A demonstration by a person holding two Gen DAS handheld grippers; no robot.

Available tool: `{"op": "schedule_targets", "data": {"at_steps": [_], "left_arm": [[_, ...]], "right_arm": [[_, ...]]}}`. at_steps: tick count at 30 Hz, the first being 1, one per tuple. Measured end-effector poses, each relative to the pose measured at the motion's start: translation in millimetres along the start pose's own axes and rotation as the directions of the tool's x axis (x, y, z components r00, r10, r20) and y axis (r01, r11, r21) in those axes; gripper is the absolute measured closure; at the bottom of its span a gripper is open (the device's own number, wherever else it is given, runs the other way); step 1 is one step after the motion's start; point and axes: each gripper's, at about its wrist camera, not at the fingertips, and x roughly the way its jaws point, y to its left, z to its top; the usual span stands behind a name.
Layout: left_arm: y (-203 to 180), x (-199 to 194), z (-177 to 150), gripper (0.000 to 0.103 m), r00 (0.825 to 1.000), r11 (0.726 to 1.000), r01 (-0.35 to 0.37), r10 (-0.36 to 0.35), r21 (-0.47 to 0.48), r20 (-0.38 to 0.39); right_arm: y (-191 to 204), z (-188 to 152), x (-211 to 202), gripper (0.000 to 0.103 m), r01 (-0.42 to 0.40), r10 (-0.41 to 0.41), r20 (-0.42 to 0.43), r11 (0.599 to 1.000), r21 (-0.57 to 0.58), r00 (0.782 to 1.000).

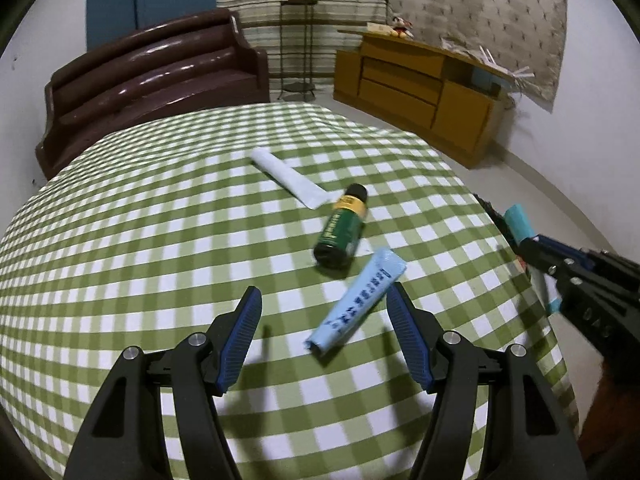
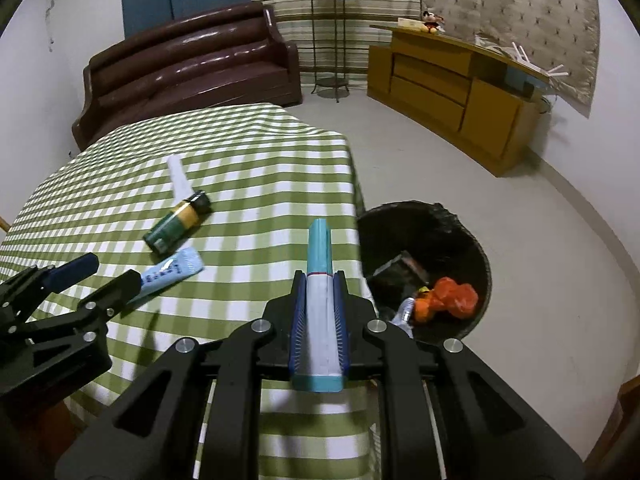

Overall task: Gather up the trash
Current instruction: 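Grasp the light blue tube with the left gripper, then carry the light blue tube and teal-white tube over the bin with both grippers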

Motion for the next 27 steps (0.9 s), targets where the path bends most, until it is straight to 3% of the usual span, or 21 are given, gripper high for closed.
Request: {"op": "schedule_targets", "data": {"at_steps": [5,7,15,27], "left_arm": [[-14.3,9.5,0.4,0.051,0.999,0.999,0.015,-0.014,0.036,-0.033],[-18.8,13.9,0.4,0.061,0.999,0.999,0.019,-0.016,0.05,-0.051],[-38.7,20.1,-1.5,0.086,0.998,0.996,0.018,-0.013,0.088,-0.056],[-47.6,2.9,-2.8,0.089,0.999,0.996,0.039,-0.038,0.085,-0.015]], "right_arm": [[-14.5,-2.3,1.4,0.089,-0.006,0.006,-0.005,1.0,0.018,1.0],[-17.2,-2.5,1.5,0.089,-0.009,0.009,-0.006,1.0,0.021,1.0],[-20.9,-3.7,4.4,0.089,-0.013,0.013,-0.011,1.0,0.028,1.0],[-22.4,-4.7,4.0,0.089,-0.013,0.013,-0.007,0.999,0.032,1.0]]}}
